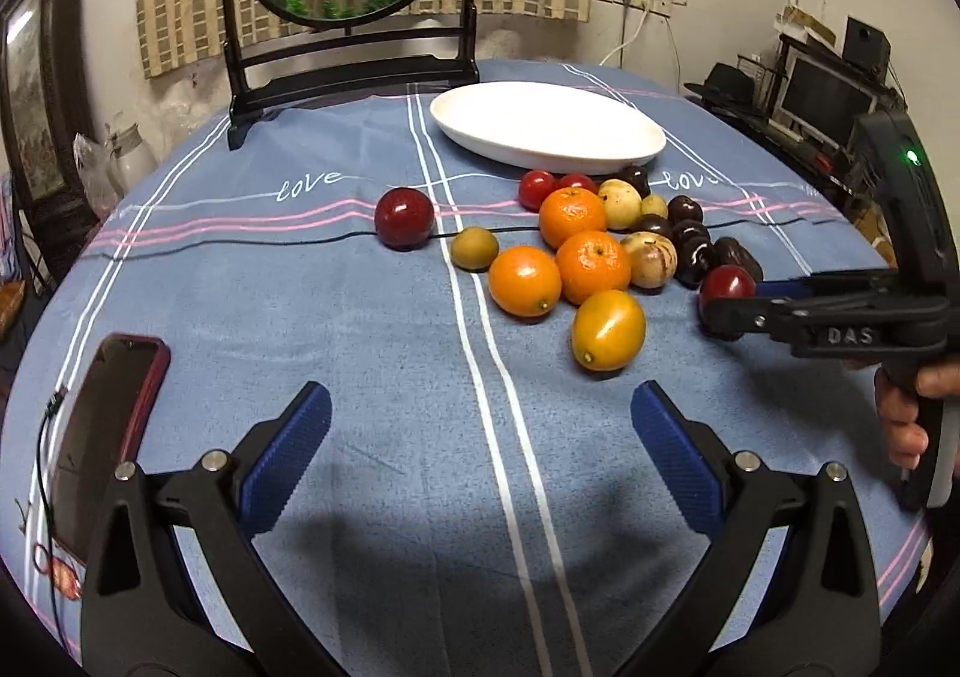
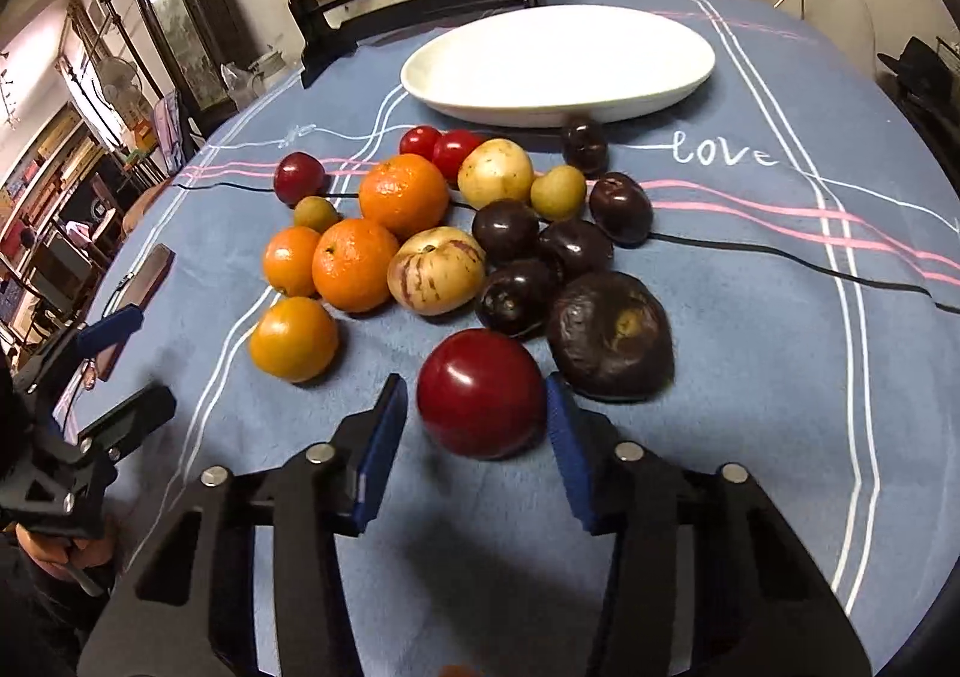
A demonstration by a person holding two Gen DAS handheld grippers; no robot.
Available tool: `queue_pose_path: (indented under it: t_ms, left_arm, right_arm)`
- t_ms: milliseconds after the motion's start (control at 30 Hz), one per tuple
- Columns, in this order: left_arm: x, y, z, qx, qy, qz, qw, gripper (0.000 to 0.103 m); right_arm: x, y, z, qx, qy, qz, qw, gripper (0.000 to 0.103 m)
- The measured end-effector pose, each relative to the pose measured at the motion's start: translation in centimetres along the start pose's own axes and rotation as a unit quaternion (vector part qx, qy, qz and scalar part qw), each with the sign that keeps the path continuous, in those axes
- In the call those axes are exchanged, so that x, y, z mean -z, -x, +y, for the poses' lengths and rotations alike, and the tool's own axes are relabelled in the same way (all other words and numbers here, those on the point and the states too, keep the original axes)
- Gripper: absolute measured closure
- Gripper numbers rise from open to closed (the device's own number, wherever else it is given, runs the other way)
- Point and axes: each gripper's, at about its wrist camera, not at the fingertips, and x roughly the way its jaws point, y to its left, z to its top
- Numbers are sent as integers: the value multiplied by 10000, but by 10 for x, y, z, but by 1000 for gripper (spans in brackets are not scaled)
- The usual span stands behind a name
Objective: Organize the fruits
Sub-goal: 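Grasp the large red apple with the right tool while the left tool grasps a yellow tomato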
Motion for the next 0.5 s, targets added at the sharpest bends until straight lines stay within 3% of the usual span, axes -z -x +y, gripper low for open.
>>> queue_pose_path:
  t_ms: [100,267,500]
  left_arm:
    - [-4,-4,-8,-65,-266,29,9996,2]
    - [-17,-18,-29,263,-530,129,9982,3]
    - [-31,-42,-50,539,-606,344,9961,25]
  right_arm:
    - [1,1,-3,-92,-27,-29,9999,61]
    - [1,2,-9,-264,-126,-23,9996,61]
    - [2,7,-15,-386,-202,-69,9990,61]
